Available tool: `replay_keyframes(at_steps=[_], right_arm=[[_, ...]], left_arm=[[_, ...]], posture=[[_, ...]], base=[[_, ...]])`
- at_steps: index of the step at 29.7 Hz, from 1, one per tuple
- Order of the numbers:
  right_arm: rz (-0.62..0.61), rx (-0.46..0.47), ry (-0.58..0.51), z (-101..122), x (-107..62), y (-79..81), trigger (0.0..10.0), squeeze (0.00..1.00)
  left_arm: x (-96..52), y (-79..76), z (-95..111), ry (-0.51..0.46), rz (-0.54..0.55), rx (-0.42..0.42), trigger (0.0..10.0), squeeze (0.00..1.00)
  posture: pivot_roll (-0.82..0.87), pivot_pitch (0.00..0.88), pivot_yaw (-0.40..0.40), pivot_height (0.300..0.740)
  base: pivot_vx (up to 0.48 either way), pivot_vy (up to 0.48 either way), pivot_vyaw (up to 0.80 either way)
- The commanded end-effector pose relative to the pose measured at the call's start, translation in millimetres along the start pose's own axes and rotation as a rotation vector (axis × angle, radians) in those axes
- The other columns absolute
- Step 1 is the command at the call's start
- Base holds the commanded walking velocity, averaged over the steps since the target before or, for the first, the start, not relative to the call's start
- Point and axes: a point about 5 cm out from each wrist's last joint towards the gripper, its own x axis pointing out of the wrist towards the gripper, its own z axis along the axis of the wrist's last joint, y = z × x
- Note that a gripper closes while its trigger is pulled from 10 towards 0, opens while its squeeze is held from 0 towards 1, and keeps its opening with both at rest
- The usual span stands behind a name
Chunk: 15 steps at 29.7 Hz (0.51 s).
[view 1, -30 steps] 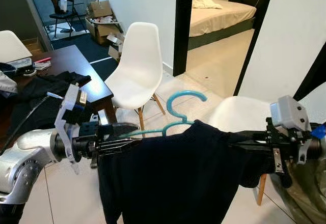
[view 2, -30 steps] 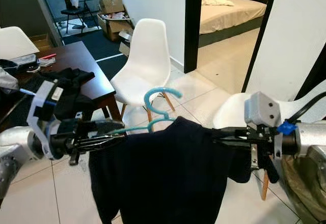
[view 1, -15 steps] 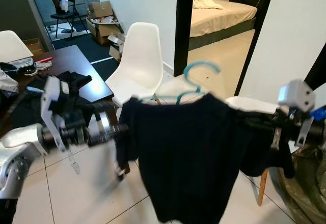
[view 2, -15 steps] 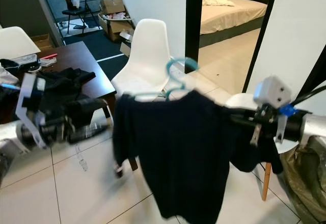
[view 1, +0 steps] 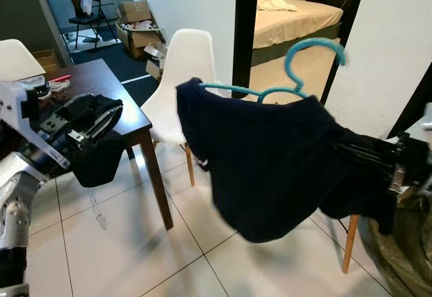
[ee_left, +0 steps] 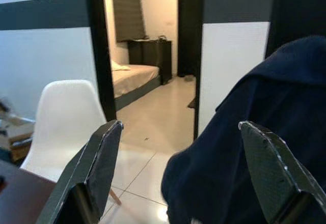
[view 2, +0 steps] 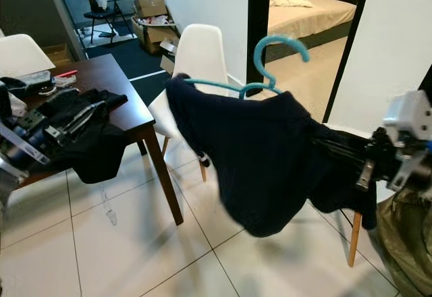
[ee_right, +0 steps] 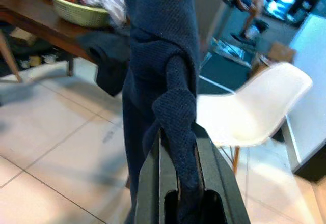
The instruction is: Hang hanger
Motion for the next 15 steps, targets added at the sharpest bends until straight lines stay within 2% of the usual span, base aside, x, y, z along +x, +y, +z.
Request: replay_keyframes(at_steps=[1, 3, 4, 6, 15], right_arm=[[0.022, -0.023, -0.046, 10.6, 0.0, 1.5, 0.0, 0.00], [0.052, -0.030, -0.080, 18.2, 0.8, 0.8, 0.0, 0.00], [0.052, -0.030, -0.080, 18.2, 0.8, 0.8, 0.0, 0.00], [0.073, -0.037, -0.116, 23.4, 5.4, 1.8, 0.0, 0.00], [0.163, -0.049, -0.184, 35.7, 17.3, 12.7, 0.0, 0.00]], left_arm=[[-3.8, 1.5, 1.3, -0.018, 0.005, 0.002, 10.0, 0.00], [-1.6, -10.0, -4.5, 0.000, -0.129, -0.043, 10.0, 0.00], [-1.6, -10.0, -4.5, 0.000, -0.129, -0.043, 10.0, 0.00], [0.6, -25.1, -17.1, 0.073, -0.254, -0.074, 10.0, 0.00], [-8.2, -35.6, -27.4, 0.136, -0.355, -0.157, 10.0, 0.00]], posture=[[-0.04, 0.000, 0.037, 0.740], [-0.04, 0.000, 0.036, 0.740], [-0.04, 0.000, 0.036, 0.740], [-0.04, 0.000, 0.039, 0.740], [-0.04, 0.000, 0.038, 0.740]], base=[[0.000, 0.000, 0.00], [0.000, 0.000, 0.00], [0.000, 0.000, 0.00], [0.000, 0.000, 0.00], [0.000, 0.000, 0.00]])
